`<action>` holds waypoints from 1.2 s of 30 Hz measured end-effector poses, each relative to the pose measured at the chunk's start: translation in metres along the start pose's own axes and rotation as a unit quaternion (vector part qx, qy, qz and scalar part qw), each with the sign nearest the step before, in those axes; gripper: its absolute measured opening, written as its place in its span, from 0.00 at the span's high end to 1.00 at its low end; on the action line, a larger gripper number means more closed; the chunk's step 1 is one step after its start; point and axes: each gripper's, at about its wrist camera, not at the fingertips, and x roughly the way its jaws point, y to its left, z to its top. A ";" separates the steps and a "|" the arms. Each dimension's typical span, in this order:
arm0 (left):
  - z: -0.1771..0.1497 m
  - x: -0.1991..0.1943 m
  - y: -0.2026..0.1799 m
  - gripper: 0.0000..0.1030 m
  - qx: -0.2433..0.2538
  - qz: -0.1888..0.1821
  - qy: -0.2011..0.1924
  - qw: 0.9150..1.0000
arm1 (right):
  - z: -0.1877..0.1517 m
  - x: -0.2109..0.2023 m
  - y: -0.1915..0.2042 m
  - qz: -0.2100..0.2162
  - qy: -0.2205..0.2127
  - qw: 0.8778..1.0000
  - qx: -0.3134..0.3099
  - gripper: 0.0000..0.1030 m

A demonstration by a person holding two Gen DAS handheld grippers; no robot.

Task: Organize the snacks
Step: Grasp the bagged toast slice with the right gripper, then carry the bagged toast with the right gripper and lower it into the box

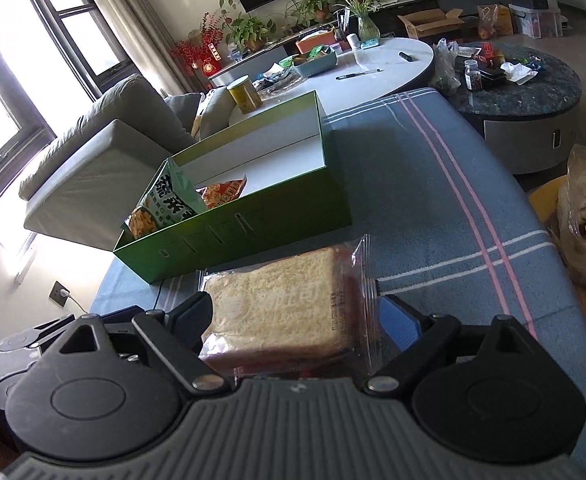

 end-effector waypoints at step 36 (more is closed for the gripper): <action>0.021 -0.020 -0.021 0.42 0.039 -0.019 -0.058 0.997 | 0.013 -0.013 0.019 0.019 -0.039 0.999 -0.022 0.42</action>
